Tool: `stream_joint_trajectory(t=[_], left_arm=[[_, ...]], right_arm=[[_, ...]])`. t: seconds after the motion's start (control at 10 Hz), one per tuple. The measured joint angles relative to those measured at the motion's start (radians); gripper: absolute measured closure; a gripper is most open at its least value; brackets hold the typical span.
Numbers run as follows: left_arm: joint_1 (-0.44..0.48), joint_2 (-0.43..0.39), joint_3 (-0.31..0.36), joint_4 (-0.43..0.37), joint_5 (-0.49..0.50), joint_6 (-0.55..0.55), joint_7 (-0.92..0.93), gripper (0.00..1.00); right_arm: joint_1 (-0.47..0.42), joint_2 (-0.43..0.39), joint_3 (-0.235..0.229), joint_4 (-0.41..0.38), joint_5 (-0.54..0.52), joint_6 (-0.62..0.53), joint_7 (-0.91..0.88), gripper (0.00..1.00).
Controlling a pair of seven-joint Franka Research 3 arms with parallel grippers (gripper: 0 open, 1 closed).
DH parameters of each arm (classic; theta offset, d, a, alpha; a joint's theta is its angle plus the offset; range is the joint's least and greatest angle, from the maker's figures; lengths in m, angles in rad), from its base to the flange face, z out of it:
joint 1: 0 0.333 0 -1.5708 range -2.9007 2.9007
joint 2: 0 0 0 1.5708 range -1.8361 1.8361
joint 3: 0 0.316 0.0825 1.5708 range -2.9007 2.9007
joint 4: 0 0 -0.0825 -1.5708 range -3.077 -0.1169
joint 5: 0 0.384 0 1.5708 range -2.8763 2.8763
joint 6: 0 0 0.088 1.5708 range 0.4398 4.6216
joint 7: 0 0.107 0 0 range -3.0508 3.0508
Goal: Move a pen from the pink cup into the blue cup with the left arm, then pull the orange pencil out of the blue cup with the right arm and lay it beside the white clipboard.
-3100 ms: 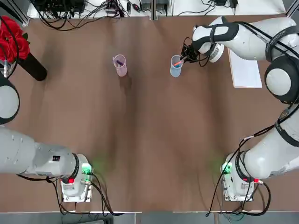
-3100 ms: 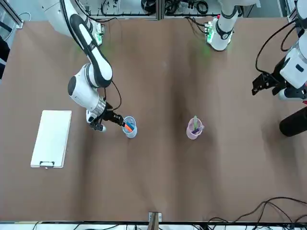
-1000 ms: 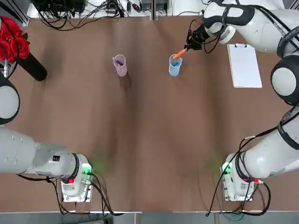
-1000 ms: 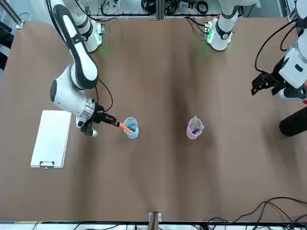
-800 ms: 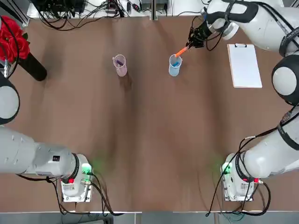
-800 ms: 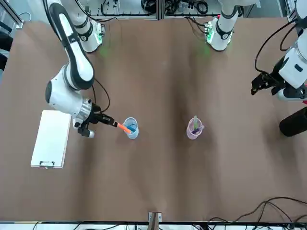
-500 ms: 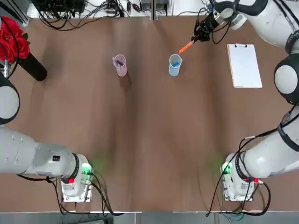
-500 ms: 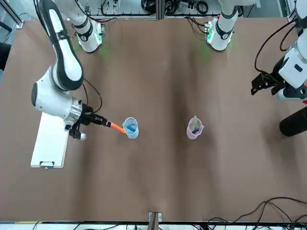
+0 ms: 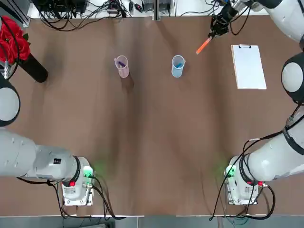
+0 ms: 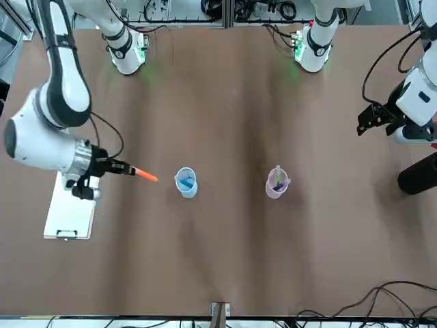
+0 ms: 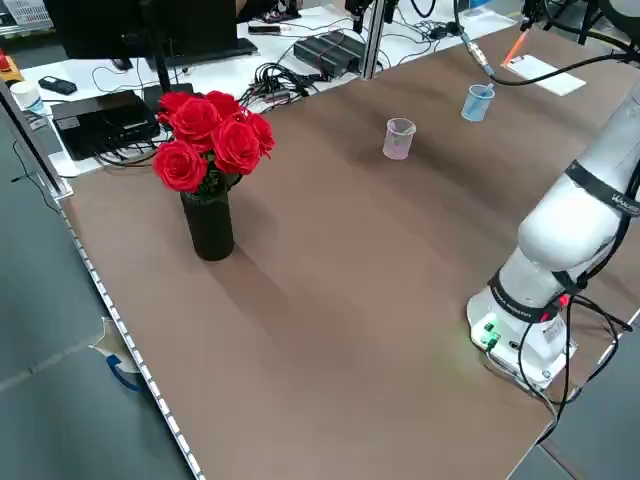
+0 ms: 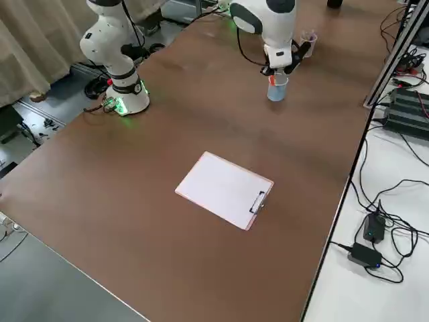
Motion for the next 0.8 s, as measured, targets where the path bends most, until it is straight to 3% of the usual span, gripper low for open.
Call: stream_joint_trajectory(t=[0.4,0.8], left_arm=[[0.0,0.0,-0.001,0.0,0.0,0.0,0.0,0.0],[0.0,0.001,-0.001,-0.001,0.0,0.0,-0.012,0.01]], right_arm=[[-0.008,0.04,-0.102,0.029,-0.18,-0.173,-0.075,0.84],[-0.008,0.28,-0.128,0.211,-0.234,-0.315,-0.078,0.84]])
